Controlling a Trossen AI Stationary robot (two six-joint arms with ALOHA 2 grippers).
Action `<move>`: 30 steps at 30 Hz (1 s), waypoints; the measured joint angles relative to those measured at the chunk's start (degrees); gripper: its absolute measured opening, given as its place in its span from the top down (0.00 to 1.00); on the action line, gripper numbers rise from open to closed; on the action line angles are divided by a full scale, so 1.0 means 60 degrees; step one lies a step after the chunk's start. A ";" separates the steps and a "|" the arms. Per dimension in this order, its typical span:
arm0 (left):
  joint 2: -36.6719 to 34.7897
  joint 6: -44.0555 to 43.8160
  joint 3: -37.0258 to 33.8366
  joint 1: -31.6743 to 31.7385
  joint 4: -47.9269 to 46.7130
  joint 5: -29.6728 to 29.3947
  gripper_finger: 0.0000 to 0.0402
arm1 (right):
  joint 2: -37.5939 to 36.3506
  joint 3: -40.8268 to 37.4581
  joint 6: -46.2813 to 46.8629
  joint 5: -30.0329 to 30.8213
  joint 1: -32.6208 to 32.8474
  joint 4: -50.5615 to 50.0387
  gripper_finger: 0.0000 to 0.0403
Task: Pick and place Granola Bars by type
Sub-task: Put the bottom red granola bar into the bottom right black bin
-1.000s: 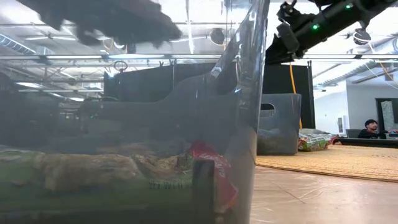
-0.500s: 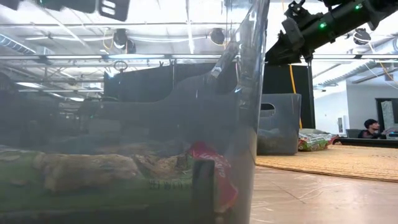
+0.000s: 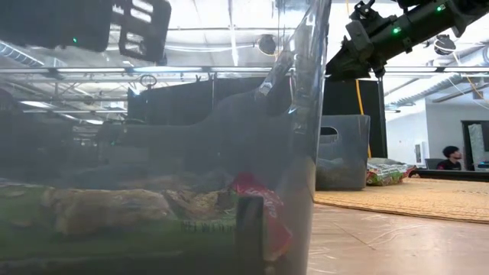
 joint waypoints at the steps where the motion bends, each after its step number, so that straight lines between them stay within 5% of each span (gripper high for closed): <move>1: 0.0136 -0.0124 0.0000 0.0053 0.0122 0.0180 0.95 | 0.0000 0.0000 0.0000 -0.0001 0.0000 0.0000 0.41; 12: 0.0680 -0.0557 0.0000 0.0225 0.0437 0.0950 0.94 | 0.0000 0.0000 0.0000 -0.0004 0.0000 0.0000 0.41; 20: 0.0680 -0.0610 0.0000 0.0222 0.0655 0.0723 0.72 | 0.0000 0.0000 0.0000 -0.0008 0.0000 0.0004 0.41; 30: 0.0680 -0.0897 0.0000 0.0225 0.0833 0.0367 0.56 | 0.0000 0.0000 0.0000 -0.0015 0.0004 0.0004 0.41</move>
